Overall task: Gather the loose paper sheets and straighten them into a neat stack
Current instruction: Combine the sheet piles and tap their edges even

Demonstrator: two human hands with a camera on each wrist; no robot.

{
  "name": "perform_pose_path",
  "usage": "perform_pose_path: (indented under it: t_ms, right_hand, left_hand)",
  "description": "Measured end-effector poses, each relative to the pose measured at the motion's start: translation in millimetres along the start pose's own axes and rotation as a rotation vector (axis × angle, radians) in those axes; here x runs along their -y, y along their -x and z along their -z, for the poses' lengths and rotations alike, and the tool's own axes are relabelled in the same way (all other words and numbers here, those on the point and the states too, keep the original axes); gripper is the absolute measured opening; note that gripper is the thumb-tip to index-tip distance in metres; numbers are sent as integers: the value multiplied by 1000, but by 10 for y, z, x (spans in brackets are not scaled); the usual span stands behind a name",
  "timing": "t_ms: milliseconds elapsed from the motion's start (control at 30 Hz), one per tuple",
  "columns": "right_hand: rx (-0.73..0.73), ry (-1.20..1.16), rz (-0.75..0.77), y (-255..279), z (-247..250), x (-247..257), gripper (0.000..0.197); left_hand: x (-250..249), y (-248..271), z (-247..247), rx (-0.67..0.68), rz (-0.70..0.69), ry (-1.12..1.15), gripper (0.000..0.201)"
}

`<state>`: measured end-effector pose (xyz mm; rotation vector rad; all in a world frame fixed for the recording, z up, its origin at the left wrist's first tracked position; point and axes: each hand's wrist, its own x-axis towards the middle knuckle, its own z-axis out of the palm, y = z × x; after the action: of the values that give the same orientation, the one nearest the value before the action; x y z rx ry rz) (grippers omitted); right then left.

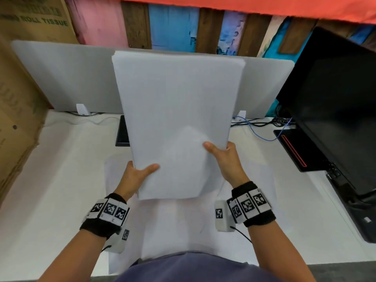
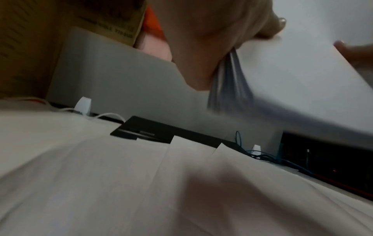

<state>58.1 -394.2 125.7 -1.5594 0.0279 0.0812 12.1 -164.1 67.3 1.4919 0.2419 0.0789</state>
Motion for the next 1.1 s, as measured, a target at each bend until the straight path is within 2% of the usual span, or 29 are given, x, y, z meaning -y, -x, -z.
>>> perform_pose_path:
  t_ms: [33,67,133,267,333,400,433,500,533,600,633,733,900,967,1033,1100]
  right_hand:
    - [-5,-15,30,-10,6,88,14]
    - [-5,-15,57,-22,9,160,15]
    - [3,16,88,-41,-2,249,25]
    - [91,32,32,-22,-1,158,40]
    - [153,62,-25,48,-12,6,36]
    - [154,86,-46,109,-59,-117,31]
    - [139,86,-45,124,-85,-158,30]
    - [109,77,-30,123,-127,-205,29]
    - [103,74,-25,116,-150,-220,29]
    - [104,62,-33,117,-194,-250,28]
    - [110,56,-38,118,-216,-266,28]
    - [112,46,-47,84,-267,-316,29]
    - [122,136,-125,92,-239,-494,28]
    - [60,228,-188,105,-88,-624,26]
    - [-105,426,-292,85,232,-837,39]
    - [-317,586,-480,98,589,-1038,57]
  left_hand:
    - [-8,4,36,48,26,-29,80]
    - [-36,15,47,91,39,-39,84]
    - [-79,28,62,123,19,-34,73]
    - [-118,42,89,12,-40,-4,51]
    - [-130,63,93,-42,-28,15,26]
    - [-146,89,127,-51,-15,33,19]
    - [-157,105,157,-12,-6,63,30]
    - [-205,116,229,63,39,115,69]
    - [-252,108,265,96,57,155,80]
    - [-356,44,315,120,68,187,84]
    - [-401,-8,331,107,73,171,77]
    - [-444,-145,332,27,69,90,27]
    - [-196,-145,316,-36,92,-58,32]
    - [-36,-89,371,-61,160,-61,30]
    - [124,-16,478,-92,227,-47,27]
    - [267,54,613,-130,287,-36,28]
